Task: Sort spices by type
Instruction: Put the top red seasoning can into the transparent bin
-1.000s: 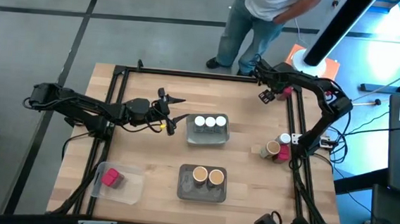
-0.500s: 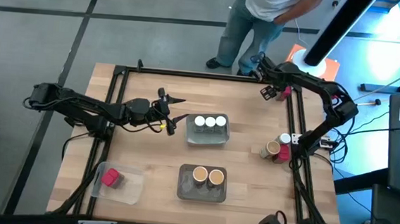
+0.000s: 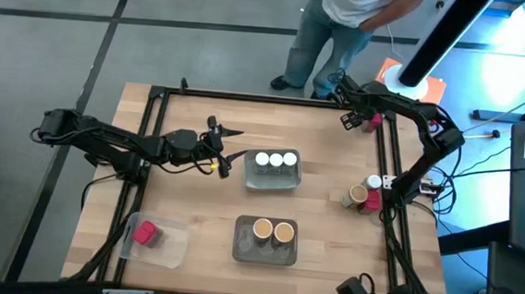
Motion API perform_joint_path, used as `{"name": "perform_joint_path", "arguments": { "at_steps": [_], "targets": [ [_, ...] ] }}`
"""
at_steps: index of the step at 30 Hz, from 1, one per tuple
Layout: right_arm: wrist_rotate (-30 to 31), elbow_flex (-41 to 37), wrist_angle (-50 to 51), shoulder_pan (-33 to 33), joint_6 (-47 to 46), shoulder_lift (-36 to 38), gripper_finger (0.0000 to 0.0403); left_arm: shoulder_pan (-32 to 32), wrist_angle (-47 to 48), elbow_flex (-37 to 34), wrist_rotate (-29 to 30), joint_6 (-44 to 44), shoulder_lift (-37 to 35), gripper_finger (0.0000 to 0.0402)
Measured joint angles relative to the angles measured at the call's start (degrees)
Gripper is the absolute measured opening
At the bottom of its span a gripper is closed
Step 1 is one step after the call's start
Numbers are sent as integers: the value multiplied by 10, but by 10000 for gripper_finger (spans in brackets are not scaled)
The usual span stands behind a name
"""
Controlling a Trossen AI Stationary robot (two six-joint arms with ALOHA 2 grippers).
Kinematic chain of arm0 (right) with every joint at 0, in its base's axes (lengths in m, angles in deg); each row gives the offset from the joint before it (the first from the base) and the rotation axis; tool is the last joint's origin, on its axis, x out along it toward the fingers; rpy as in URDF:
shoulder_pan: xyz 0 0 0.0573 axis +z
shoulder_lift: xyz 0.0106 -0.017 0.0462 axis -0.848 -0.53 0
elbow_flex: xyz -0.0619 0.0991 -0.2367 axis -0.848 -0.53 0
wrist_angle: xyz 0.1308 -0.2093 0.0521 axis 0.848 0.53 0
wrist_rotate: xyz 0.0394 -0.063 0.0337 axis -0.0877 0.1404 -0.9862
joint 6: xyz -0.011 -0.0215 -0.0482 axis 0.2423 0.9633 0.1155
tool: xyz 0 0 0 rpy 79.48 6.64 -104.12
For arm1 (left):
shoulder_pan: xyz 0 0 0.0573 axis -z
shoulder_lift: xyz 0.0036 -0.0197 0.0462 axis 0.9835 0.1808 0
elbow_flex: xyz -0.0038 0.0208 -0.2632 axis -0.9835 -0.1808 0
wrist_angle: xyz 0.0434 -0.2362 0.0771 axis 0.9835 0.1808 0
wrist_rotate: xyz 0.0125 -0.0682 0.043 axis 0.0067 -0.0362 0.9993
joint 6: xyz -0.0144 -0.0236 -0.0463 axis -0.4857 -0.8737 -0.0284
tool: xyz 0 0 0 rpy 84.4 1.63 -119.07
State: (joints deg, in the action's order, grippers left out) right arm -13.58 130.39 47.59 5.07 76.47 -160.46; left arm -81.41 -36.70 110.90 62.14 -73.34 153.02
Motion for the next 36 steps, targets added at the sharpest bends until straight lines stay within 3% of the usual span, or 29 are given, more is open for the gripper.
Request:
{"name": "perform_joint_path", "arguments": {
  "at_steps": [8,28,36],
  "targets": [
    [27,0,-6,0,0,-39,298,0,-1,0,0,0,0,265],
    [-26,2,-6,62,42,-29,298,0,-6,0,0,0,0,265],
    [-66,-1,13,89,42,17,298,0,-6,0,0,0,0,265]
  ]
}}
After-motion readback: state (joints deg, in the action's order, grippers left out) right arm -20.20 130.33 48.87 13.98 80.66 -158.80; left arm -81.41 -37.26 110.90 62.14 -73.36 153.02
